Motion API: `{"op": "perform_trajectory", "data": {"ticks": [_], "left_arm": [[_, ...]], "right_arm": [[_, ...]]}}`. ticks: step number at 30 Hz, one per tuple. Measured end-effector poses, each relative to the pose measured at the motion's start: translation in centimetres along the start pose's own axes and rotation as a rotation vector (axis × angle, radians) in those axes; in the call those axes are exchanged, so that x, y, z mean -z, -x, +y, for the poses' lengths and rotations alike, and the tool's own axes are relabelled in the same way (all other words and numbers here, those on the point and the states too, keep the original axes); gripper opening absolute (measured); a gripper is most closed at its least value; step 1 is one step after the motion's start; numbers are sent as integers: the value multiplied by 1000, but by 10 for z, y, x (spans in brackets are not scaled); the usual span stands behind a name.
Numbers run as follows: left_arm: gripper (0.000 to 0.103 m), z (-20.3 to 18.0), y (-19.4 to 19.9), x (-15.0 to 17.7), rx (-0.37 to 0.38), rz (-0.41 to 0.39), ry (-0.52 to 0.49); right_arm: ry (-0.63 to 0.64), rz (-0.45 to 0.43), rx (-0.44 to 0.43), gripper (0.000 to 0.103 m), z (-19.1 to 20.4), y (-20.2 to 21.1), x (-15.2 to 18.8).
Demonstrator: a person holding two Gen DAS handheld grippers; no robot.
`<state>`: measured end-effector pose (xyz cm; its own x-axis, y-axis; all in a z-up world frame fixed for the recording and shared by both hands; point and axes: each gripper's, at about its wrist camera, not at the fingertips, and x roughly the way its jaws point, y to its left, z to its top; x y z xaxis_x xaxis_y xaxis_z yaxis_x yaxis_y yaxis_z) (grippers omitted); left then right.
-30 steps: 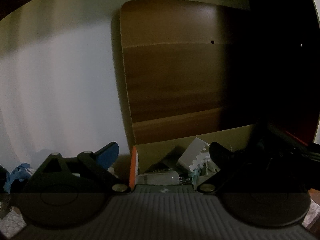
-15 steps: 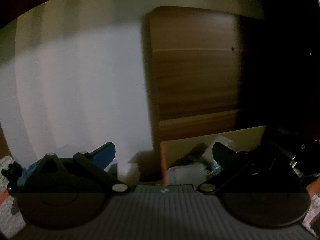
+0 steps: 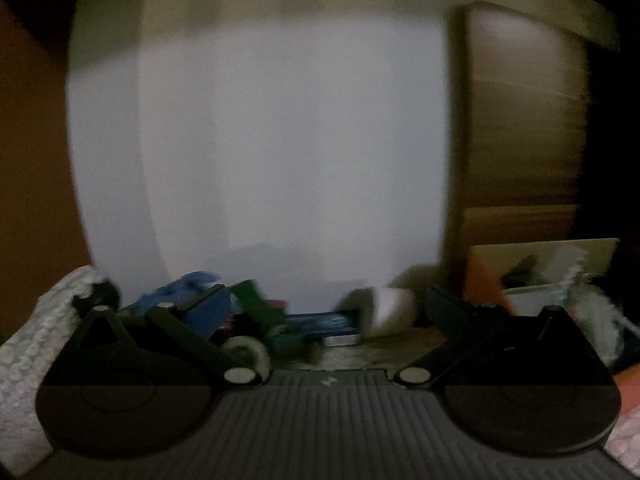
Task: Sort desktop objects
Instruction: 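Move both tools back toward the items on the bed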
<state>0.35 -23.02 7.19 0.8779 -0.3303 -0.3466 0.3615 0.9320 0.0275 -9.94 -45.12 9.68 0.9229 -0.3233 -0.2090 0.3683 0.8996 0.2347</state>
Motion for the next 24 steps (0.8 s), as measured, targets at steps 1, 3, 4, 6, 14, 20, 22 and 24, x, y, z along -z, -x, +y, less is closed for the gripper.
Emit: {"op": "perform_trajectory", "data": {"ticks": [1, 3, 4, 6, 14, 20, 22, 24], "left_arm": [[103, 5, 1, 1, -8, 2, 6], [103, 19, 2, 3, -27, 4, 17], [103, 26, 3, 4, -38, 5, 22], [103, 39, 4, 8, -57, 10, 29], [103, 81, 15, 25, -108, 33, 46], [103, 108, 32, 46, -153, 31, 25], [103, 117, 37, 51, -168, 34, 20], [103, 126, 43, 57, -184, 40, 16]], "right_arm": [[7, 2, -10, 103, 7, 0, 1], [23, 8, -33, 103, 24, -3, 3], [31, 10, -45, 103, 32, -5, 4], [44, 18, -71, 103, 47, -5, 7], [82, 73, -151, 103, 94, -6, 26], [109, 126, -187, 103, 115, -2, 53], [118, 146, -207, 103, 126, 4, 62], [122, 165, -219, 103, 133, 5, 72]]}}
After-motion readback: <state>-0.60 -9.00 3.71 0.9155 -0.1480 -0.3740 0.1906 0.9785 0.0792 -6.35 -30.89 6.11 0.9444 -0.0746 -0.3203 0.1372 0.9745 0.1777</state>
